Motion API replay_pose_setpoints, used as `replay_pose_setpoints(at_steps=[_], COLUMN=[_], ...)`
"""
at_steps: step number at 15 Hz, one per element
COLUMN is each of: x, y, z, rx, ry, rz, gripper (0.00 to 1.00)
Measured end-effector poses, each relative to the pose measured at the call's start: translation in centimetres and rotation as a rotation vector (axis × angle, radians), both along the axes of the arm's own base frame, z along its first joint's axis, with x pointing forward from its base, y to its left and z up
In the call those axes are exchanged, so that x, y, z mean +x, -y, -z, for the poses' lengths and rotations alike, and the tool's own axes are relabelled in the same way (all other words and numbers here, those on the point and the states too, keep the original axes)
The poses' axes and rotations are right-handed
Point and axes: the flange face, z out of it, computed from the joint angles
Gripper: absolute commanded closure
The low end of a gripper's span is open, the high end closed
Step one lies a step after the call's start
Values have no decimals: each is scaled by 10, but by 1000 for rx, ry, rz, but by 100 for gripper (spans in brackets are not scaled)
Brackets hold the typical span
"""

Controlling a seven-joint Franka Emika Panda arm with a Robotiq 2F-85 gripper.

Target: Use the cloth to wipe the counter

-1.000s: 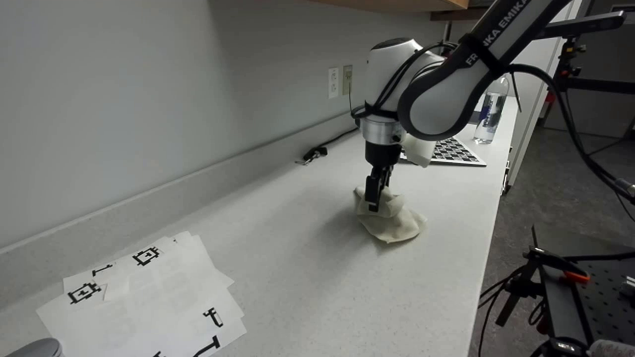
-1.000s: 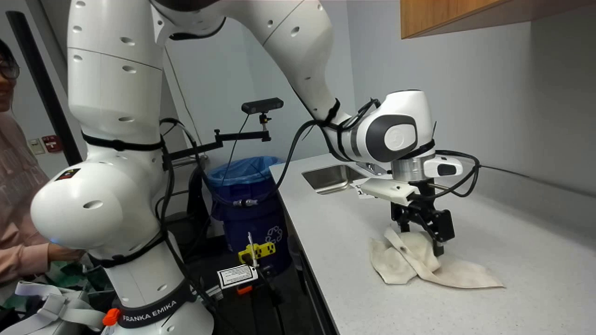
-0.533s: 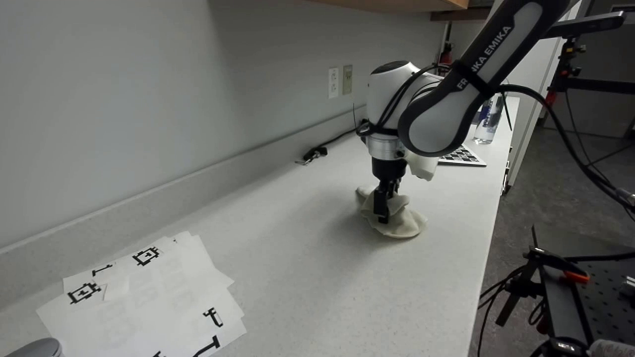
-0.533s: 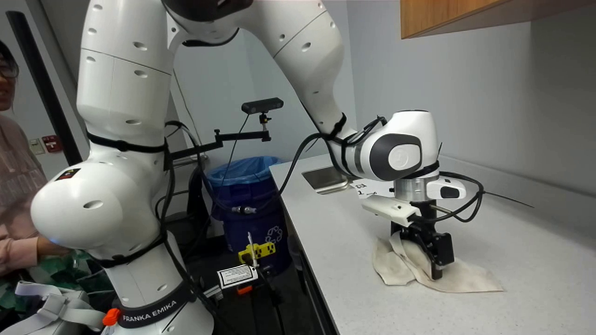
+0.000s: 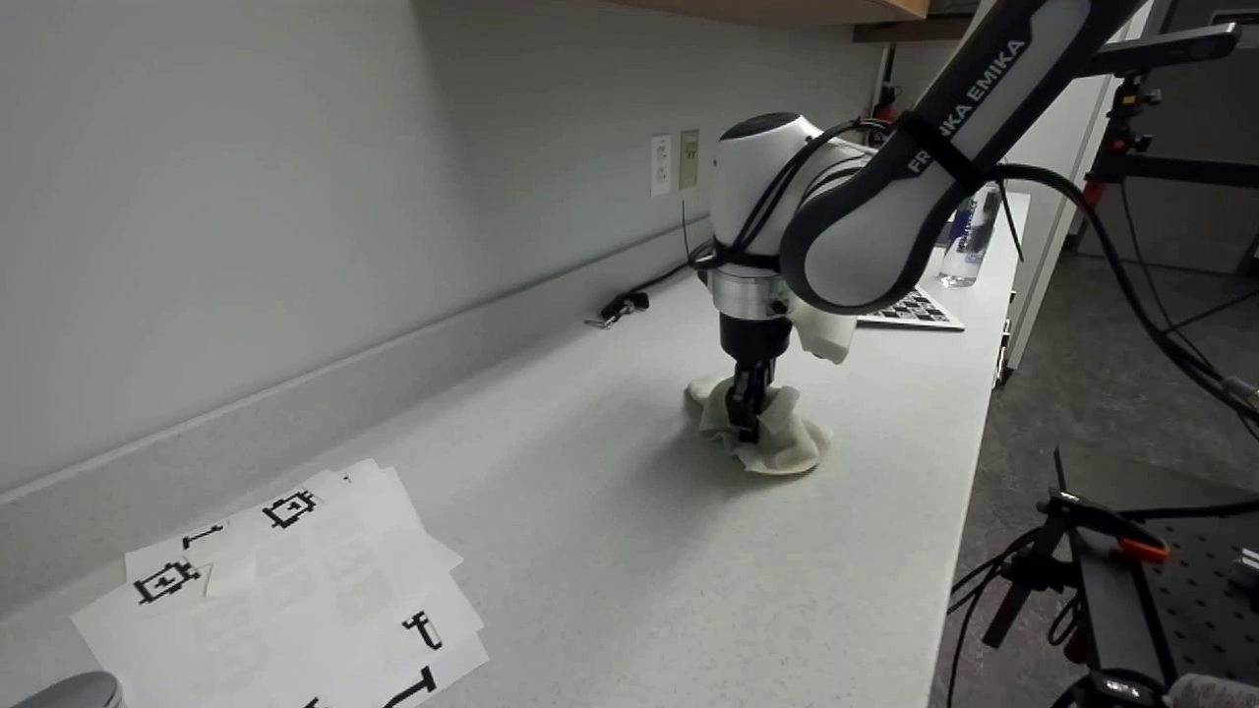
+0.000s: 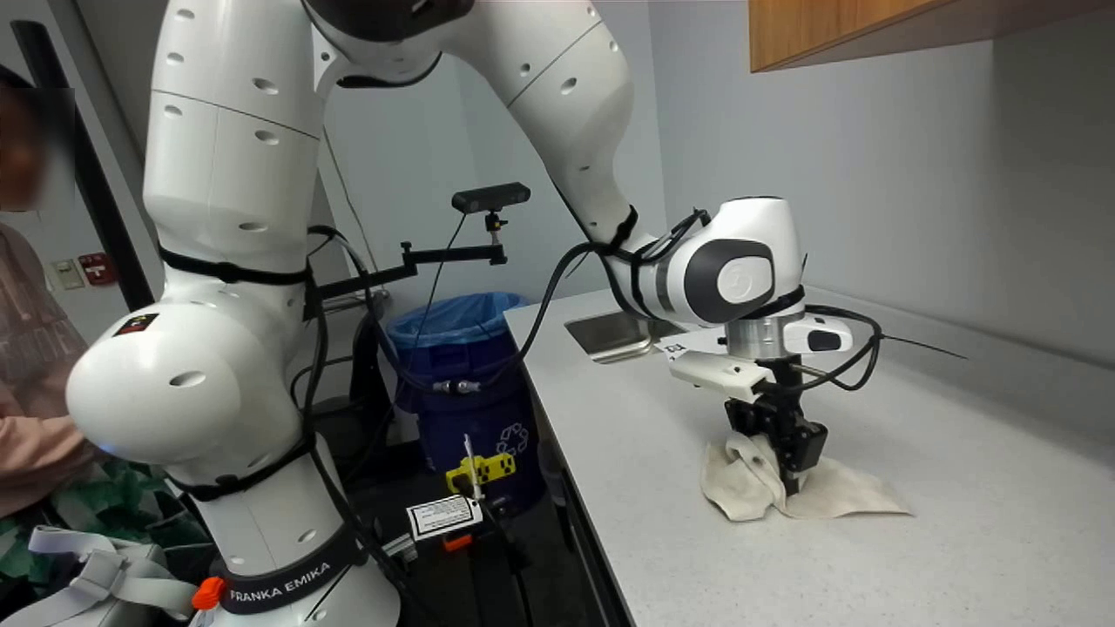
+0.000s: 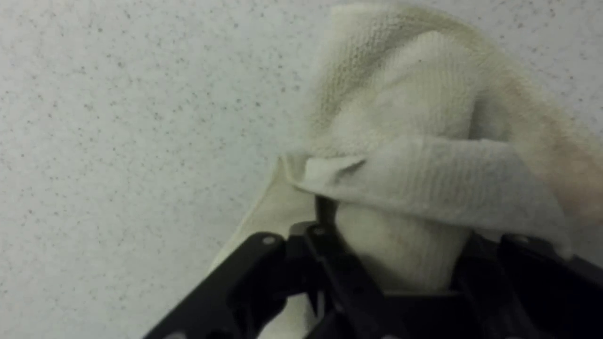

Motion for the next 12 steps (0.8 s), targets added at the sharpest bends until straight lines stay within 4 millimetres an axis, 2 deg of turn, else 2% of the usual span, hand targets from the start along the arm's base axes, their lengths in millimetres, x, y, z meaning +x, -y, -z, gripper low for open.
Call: replay_pose_setpoints(at_steps=[2, 4, 5, 6, 10, 12], x=[2, 4, 4, 4, 0, 2], y=[-25, -55, -71, -88, -154, -181], z=[-2, -3, -3, -3, -3, -6], rx=[-2, -20, -30, -42, -72, -69], ry=[7, 16, 20, 24, 49, 66], rz=[-38, -94, -128, -166, -305, -354], gripper=[99, 95, 99, 96, 96, 96])
